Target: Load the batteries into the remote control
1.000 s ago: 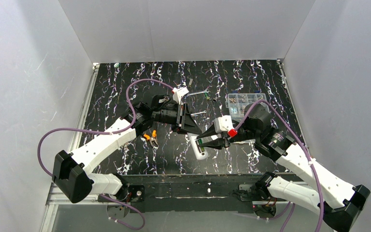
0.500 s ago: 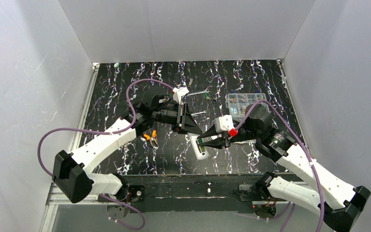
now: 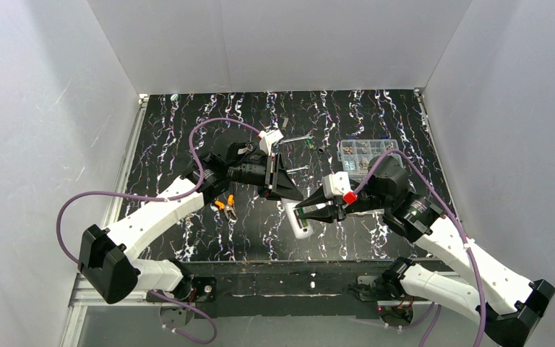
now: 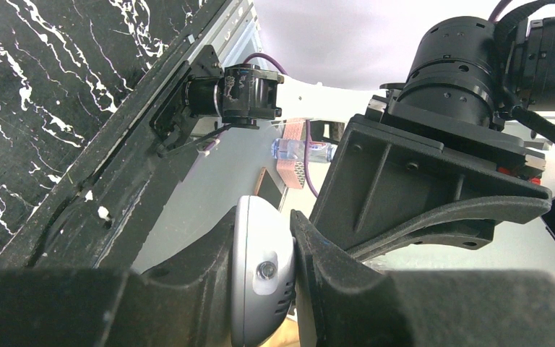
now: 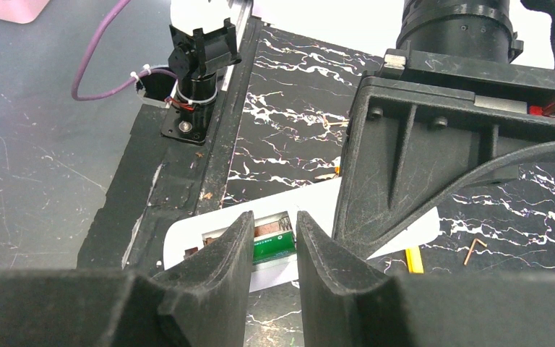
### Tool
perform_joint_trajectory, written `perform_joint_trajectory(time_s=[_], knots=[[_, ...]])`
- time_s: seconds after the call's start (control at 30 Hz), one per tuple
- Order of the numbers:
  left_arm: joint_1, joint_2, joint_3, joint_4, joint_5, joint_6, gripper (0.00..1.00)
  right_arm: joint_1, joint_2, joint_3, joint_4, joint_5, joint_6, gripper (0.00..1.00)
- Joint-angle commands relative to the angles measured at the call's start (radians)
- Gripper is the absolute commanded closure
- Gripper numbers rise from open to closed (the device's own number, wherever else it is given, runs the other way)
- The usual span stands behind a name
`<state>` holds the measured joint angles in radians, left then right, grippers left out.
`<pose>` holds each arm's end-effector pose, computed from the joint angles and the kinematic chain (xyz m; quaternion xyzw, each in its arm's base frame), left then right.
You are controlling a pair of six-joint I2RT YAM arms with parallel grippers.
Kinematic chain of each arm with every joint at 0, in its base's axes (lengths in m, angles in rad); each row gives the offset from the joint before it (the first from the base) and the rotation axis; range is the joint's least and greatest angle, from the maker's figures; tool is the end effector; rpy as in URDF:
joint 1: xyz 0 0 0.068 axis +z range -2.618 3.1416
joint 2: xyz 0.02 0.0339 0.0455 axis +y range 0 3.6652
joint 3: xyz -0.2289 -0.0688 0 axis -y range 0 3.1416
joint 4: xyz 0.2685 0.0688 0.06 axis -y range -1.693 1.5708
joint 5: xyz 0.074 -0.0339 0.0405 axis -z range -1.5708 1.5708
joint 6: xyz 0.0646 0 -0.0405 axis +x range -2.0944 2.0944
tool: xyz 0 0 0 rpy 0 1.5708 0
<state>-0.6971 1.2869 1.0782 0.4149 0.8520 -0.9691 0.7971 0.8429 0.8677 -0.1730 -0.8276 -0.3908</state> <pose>0.2333 -0.2588 0.3602 0.2399 0.6124 -0.6983 0.2825 0.1414 0.2128 0.3336 -0.6057 0.4279 0.4189 0.5240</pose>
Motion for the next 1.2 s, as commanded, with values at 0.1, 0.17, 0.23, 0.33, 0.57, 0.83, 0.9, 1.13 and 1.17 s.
perform_joint_trajectory(time_s=[0.1, 0.17, 0.23, 0.33, 0.57, 0.83, 0.9, 1.13, 1.17], knots=[[-0.002, -0.051, 0.036, 0.038, 0.036, 0.009, 1.00, -0.002, -0.013, -0.021, -0.045, -0.061, 0.012, 0.65], [-0.002, -0.051, 0.041, 0.029, 0.035, 0.013, 1.00, -0.002, -0.014, -0.022, -0.053, -0.064, 0.016, 0.65], [-0.001, -0.053, 0.044, 0.025, 0.036, 0.016, 1.00, -0.002, -0.018, -0.026, -0.054, -0.067, 0.023, 0.65], [0.002, -0.052, 0.048, 0.024, 0.035, 0.016, 1.00, -0.002, -0.024, -0.037, -0.055, -0.070, 0.031, 0.66], [0.007, -0.060, 0.048, 0.039, 0.026, 0.004, 1.00, -0.002, -0.031, -0.047, -0.073, -0.071, 0.031, 0.66], [0.023, -0.083, 0.049, 0.065, 0.022, -0.026, 1.00, -0.002, -0.040, -0.063, -0.085, -0.068, 0.023, 0.66], [0.032, -0.089, 0.045, 0.113, 0.029, -0.064, 1.00, -0.002, -0.045, -0.067, -0.090, -0.069, 0.015, 0.66], [0.067, -0.081, 0.041, 0.321, 0.049, -0.230, 1.00, -0.002, -0.067, -0.094, -0.105, -0.050, -0.011, 0.63], [0.072, -0.077, 0.041, 0.349, 0.051, -0.255, 1.00, -0.002, -0.071, -0.097, -0.106, -0.046, -0.013, 0.63]])
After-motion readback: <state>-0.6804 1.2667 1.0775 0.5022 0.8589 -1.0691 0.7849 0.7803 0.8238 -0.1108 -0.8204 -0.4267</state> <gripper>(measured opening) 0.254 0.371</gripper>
